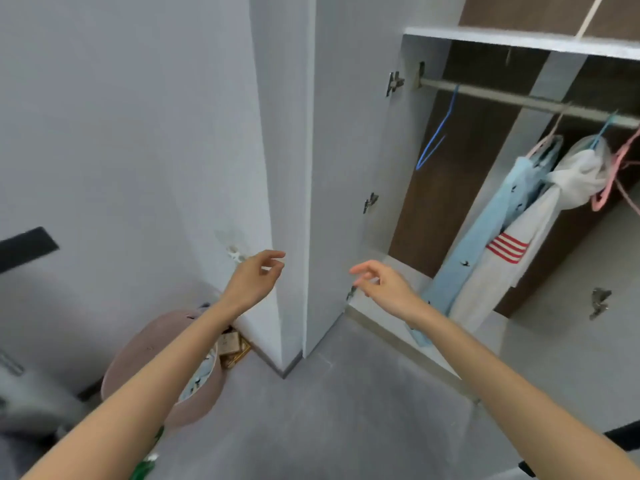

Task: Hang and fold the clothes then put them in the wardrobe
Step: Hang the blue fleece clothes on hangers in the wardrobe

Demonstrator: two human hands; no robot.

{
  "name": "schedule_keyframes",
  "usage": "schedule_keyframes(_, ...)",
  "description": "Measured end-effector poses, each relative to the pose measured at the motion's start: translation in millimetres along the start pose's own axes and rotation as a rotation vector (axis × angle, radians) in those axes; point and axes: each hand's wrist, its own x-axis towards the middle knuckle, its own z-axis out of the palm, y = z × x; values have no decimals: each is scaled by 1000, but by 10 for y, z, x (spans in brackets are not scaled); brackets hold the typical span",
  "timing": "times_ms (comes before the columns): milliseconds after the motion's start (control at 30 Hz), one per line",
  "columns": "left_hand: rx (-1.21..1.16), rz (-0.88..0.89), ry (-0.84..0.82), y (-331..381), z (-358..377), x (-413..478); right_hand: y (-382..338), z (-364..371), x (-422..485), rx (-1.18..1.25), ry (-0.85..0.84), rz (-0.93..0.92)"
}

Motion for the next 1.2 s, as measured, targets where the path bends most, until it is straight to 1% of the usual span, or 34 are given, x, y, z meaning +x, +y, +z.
schedule_keyframes(133,56,-113,74,-665,-578,-267,-278,758,249,-135,-161,-124)
schedule_keyframes(233,107,-205,115,-1167,-988,-446,-510,1354,420,-165,-310,-187)
schedule_keyframes(300,141,-257,129,-1507,-1256,-546,-670,1768,546,-181,-373,-220)
schedule_keyframes(500,297,-403,80,-2560,-1955,-639,-1122,2985,966,-281,-522,-269)
schedule_keyframes(633,315,-476,45,-3177,-2242,-581,-1274,3640,1259,-417,-595,-276)
schedule_keyframes(733,342,-533,1,-3563,-2361,-532,-1330,4015,1449,-511,-639,-285)
schedule_keyframes(900,356,-569,-80,-3993,-2390,-389,-1359,4491,1697,-648,-692,-316)
schedule_keyframes(1000,300,-596,-70,-4229,-2322,-272,-1261,4805,1861,-710,-709,-359)
schedule_keyframes(1100,236,-654,-62,-4649,-2119,-173,-984,5268,2083,-740,-741,-379)
schedule_keyframes(1200,236,-686,-69,-5203,-1815,-88,-553,5830,2285,-781,-791,-386)
